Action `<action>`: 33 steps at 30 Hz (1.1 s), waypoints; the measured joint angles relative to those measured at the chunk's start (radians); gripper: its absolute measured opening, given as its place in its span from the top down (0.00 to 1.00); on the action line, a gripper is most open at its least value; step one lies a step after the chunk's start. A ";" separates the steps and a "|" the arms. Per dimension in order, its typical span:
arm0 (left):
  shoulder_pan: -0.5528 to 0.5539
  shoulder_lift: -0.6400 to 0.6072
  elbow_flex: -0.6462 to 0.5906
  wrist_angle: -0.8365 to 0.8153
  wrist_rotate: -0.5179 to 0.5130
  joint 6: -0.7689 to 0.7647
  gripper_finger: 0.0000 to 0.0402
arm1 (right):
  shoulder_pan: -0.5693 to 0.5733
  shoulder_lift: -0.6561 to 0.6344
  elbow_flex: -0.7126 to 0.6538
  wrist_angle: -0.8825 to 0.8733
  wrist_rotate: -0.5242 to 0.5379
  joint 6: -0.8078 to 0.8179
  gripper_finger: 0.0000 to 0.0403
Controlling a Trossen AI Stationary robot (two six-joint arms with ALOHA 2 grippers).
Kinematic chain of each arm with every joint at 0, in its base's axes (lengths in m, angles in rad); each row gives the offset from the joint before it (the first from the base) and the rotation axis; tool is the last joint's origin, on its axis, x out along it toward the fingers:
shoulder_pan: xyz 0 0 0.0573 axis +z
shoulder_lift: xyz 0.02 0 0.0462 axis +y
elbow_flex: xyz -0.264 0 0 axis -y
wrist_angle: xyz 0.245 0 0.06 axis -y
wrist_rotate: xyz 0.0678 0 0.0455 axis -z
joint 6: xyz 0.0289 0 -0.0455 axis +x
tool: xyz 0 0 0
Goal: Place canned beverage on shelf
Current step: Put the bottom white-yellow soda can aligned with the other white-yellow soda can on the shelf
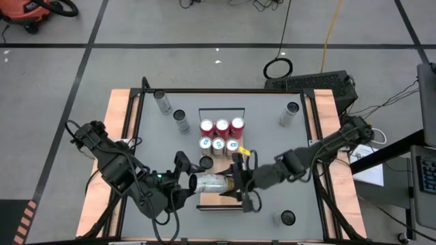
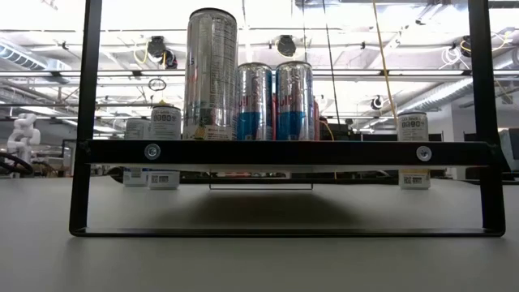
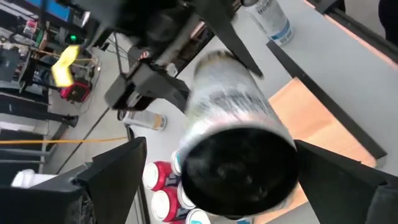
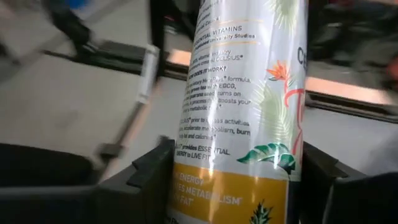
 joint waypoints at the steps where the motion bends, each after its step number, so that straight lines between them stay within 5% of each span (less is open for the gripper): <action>1: 0.000 0.000 -0.002 0.001 0.001 0.014 0.04 | -0.017 -0.010 0.000 0.000 -0.053 0.015 0.46; 10: -0.008 0.000 -0.007 0.015 0.018 0.186 0.05 | -0.176 -0.020 0.000 0.030 -0.528 0.132 0.46; 19: -0.005 -0.001 -0.007 0.030 0.020 0.299 0.14 | -0.295 -0.005 0.000 0.105 -0.864 0.242 0.46; 33: -0.005 -0.001 -0.009 0.010 0.005 0.381 0.31 | -0.343 0.040 0.000 0.163 -0.981 0.293 0.46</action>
